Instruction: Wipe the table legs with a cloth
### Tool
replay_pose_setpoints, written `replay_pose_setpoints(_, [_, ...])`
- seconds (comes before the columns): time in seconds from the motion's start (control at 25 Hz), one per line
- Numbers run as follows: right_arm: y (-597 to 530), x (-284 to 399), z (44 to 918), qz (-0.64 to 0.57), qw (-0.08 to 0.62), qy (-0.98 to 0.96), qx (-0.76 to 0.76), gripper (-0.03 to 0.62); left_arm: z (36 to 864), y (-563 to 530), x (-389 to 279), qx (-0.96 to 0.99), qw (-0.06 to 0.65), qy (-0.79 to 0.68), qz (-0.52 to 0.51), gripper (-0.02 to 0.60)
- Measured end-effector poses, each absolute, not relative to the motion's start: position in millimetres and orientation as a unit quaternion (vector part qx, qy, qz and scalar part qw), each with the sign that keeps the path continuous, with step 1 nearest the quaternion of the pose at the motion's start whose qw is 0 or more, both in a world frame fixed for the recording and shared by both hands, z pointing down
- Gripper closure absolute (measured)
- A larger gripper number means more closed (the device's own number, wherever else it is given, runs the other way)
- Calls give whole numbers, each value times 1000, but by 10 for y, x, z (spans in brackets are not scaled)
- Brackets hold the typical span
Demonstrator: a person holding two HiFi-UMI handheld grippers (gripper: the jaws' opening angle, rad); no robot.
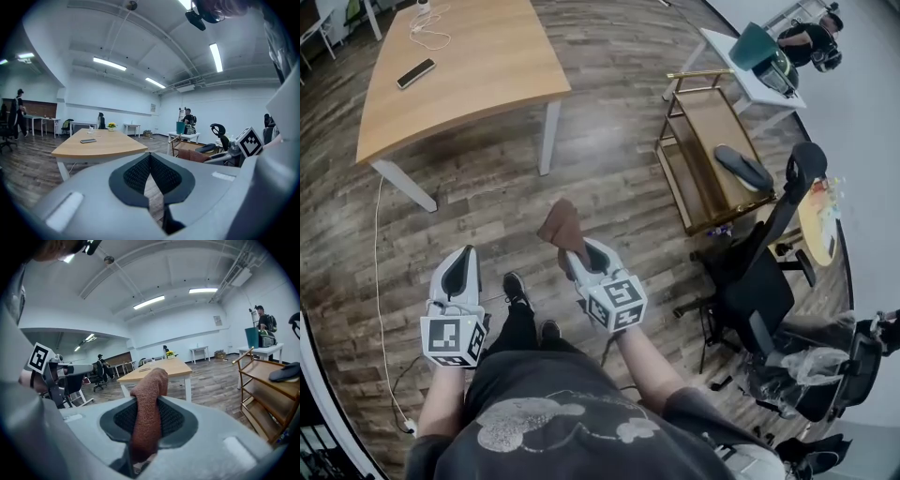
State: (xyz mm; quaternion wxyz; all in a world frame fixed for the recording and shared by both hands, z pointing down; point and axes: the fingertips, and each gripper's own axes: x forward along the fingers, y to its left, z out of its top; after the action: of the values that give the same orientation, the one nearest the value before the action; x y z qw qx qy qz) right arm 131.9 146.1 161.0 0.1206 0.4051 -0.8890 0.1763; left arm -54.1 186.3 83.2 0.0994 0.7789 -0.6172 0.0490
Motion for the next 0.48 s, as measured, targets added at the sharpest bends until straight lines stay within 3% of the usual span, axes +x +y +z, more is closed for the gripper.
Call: replay_pose_setpoints(0.48, [248,850,1701,193,133,-866,441,514,1052,429,-715,816,111,-566,35,563])
